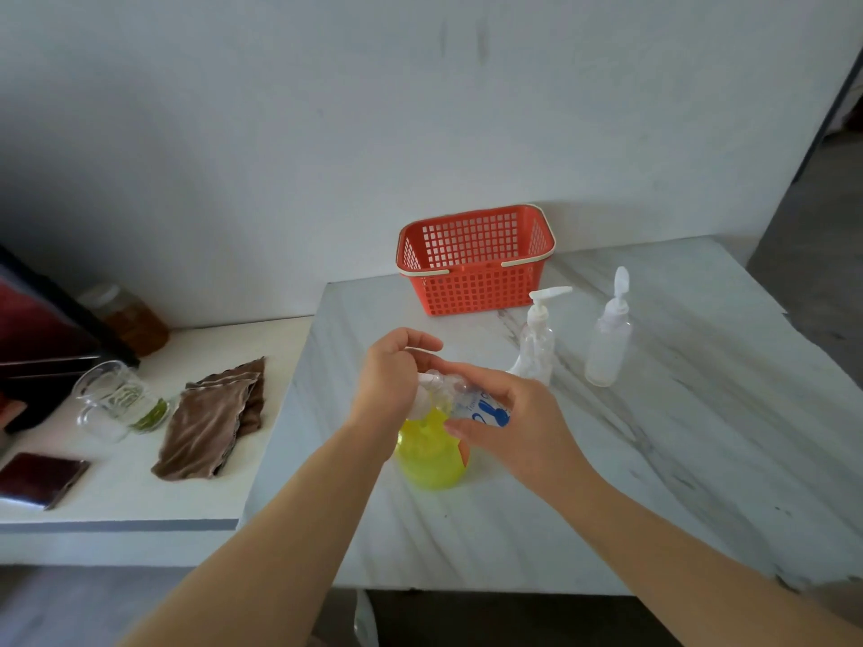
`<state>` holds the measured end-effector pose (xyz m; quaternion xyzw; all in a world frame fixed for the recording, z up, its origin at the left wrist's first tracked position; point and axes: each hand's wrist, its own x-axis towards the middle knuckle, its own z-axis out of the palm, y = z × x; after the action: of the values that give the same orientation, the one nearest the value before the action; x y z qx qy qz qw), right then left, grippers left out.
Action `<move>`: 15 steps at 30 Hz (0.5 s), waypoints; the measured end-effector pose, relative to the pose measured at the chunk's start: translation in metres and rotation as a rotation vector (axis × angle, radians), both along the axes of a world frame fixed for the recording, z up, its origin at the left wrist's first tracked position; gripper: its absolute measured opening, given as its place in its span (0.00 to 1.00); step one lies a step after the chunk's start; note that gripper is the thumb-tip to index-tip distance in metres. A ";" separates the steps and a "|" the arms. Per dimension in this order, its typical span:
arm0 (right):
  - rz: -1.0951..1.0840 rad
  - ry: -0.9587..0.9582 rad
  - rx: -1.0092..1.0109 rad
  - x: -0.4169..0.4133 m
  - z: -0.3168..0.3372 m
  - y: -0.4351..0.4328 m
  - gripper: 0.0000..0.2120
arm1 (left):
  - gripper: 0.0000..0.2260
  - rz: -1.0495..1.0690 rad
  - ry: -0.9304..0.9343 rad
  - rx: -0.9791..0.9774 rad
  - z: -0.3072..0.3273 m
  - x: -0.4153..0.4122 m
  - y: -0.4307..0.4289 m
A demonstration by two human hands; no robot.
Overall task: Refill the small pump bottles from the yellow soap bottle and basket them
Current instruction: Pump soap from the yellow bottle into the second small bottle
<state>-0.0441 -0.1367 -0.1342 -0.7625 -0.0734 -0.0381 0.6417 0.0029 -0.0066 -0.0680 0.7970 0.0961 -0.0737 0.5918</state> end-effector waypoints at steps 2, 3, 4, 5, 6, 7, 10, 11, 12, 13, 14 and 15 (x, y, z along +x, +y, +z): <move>0.005 0.001 0.008 -0.001 0.000 0.001 0.27 | 0.17 0.003 -0.003 0.014 0.000 -0.001 0.001; 0.006 -0.001 0.010 -0.002 0.000 0.002 0.27 | 0.17 0.001 -0.001 0.020 0.000 -0.002 0.002; 0.003 -0.004 0.009 -0.002 0.000 0.002 0.26 | 0.17 -0.003 0.003 0.024 0.000 -0.002 0.001; 0.000 -0.005 0.008 -0.002 0.000 0.002 0.26 | 0.17 -0.007 0.010 0.028 0.001 -0.001 0.001; 0.000 -0.005 0.008 -0.003 0.002 0.001 0.26 | 0.17 -0.010 0.018 0.033 0.001 -0.001 0.000; 0.001 -0.007 0.011 -0.004 0.003 0.000 0.25 | 0.17 -0.011 0.026 0.035 0.003 -0.002 -0.001; 0.001 -0.020 0.005 -0.006 0.010 -0.002 0.25 | 0.16 -0.008 0.033 0.006 0.006 -0.001 -0.001; 0.003 -0.021 -0.003 -0.005 0.012 -0.002 0.25 | 0.15 -0.002 0.030 -0.004 0.007 -0.001 -0.001; 0.002 -0.024 -0.013 -0.005 0.013 -0.002 0.25 | 0.15 0.004 0.026 -0.010 0.008 0.000 -0.001; 0.002 -0.026 -0.015 -0.004 0.013 -0.002 0.26 | 0.15 0.007 0.024 -0.011 0.008 0.001 -0.001; 0.003 -0.025 -0.006 -0.004 0.013 -0.002 0.25 | 0.15 0.006 0.023 -0.006 0.007 0.002 -0.001; 0.004 -0.024 0.006 -0.004 0.013 -0.002 0.25 | 0.16 0.002 0.022 0.004 0.006 0.002 -0.002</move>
<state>-0.0481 -0.1385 -0.1216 -0.7599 -0.0824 -0.0463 0.6431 0.0050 -0.0082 -0.0625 0.7972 0.1037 -0.0815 0.5891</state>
